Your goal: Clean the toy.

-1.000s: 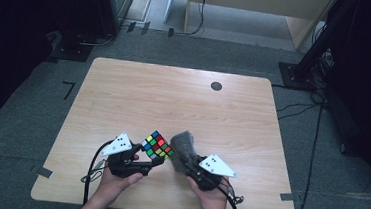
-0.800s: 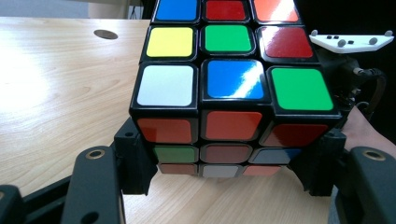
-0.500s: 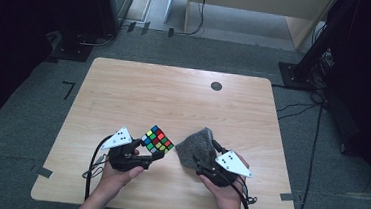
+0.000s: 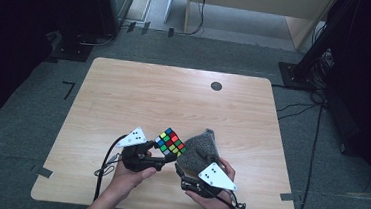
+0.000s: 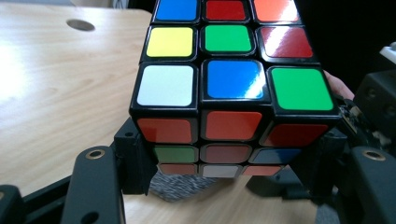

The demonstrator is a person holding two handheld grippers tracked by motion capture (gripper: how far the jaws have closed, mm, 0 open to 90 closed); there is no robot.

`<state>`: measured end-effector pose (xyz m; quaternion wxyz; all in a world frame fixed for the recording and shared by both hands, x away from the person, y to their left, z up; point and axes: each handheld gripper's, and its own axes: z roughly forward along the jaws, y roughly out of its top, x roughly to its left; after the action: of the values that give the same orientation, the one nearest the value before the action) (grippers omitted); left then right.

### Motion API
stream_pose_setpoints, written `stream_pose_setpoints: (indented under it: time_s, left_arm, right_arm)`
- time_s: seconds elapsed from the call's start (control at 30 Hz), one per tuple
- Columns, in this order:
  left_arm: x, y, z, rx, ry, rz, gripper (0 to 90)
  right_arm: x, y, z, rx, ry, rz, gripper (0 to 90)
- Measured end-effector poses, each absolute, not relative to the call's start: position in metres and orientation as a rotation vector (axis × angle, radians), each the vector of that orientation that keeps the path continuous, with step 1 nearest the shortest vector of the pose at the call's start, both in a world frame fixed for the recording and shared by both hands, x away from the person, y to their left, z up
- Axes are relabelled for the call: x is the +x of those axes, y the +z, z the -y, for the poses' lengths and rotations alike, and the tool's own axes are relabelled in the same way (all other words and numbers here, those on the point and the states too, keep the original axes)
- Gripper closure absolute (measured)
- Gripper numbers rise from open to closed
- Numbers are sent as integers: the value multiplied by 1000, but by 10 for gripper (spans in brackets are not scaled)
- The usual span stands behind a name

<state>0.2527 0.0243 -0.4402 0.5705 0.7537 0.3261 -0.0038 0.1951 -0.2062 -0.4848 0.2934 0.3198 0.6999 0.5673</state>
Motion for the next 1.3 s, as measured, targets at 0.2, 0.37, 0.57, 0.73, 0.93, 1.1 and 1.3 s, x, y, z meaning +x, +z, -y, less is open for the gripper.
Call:
stream_pose_setpoints:
  time_s: [0.2, 0.37, 0.57, 0.73, 0.93, 1.1, 1.3]
  left_arm:
    - [250, -443, -17, 1777, -58, -786, 344]
    - [245, -446, -12, 1783, -114, -784, 344]
    - [248, -449, -12, 1761, -213, -804, 343]
    - [251, -450, -18, 1743, -225, -805, 290]
    - [255, -446, -29, 1743, -130, -800, 134]
    - [264, -456, -43, 1788, -14, -814, 108]
    - [257, -464, -42, 1888, 266, -734, 113]
  right_arm:
    - [194, -486, 198, 781, 1542, -1806, 185]
    - [194, -487, 193, 741, 1552, -1782, 224]
    - [192, -488, 188, 668, 1515, -1747, 328]
    - [194, -489, 186, 673, 1503, -1761, 342]
    - [201, -493, 198, 770, 1463, -1784, 342]
    - [207, -487, 219, 890, 1453, -1807, 342]
    - [208, -469, 234, 1016, 1543, -1831, 342]
